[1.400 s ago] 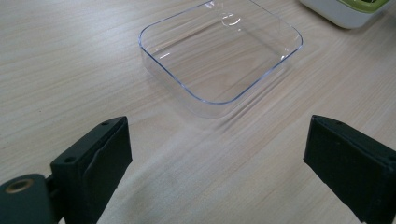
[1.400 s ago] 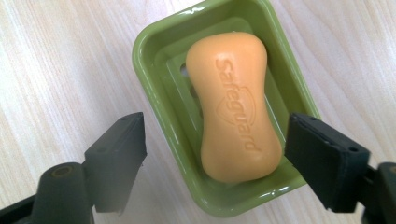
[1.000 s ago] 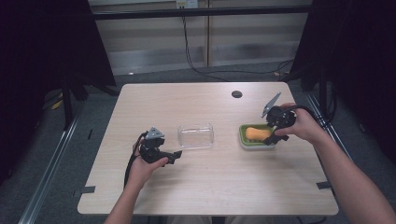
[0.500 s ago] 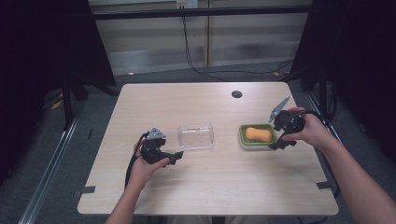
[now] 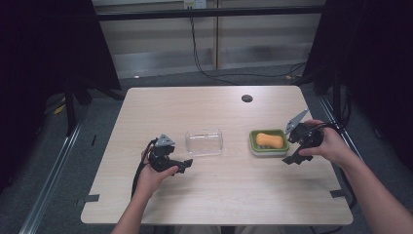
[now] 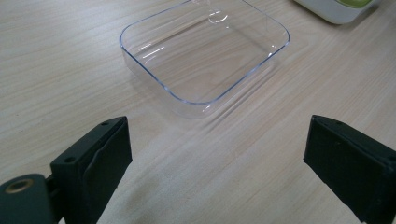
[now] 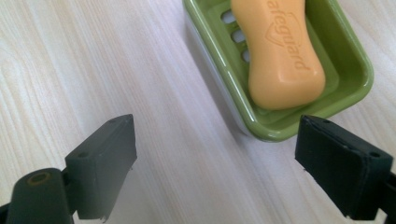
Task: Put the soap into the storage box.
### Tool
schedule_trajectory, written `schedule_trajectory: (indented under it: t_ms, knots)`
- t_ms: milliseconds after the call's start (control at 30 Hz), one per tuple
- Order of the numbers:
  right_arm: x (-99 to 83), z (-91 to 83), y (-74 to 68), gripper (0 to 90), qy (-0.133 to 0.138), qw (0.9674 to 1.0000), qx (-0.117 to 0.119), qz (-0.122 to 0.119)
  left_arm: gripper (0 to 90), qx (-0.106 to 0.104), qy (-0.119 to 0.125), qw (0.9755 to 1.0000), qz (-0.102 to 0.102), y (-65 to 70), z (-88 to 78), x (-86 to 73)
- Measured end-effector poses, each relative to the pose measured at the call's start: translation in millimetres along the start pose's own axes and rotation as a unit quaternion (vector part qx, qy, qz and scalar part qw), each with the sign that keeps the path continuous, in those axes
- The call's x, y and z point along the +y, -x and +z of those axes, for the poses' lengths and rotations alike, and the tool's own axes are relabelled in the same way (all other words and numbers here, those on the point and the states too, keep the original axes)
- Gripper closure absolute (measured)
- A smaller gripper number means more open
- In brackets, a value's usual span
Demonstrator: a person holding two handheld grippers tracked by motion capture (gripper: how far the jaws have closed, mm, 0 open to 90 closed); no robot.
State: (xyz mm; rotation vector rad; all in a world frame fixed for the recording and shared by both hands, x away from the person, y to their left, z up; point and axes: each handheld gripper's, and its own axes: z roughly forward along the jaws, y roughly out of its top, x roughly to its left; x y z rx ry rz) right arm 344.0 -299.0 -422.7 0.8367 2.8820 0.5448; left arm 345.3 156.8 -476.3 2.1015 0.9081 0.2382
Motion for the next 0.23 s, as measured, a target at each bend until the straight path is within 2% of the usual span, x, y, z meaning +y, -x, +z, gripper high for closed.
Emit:
schedule_trajectory:
  t_ms: [167,233]
  knots:
    - [-7.6,2.5,-2.7,10.1,0.015,0.9999,-0.004,0.005,7.1,-0.003,0.002,1.0000,0.002,1.3,0.0,0.5]
    - [-11.3,2.3,-4.3,9.8,0.023,0.9996,-0.008,0.015,6.9,-0.009,0.003,1.0000,0.000,2.0,0.1,0.3]
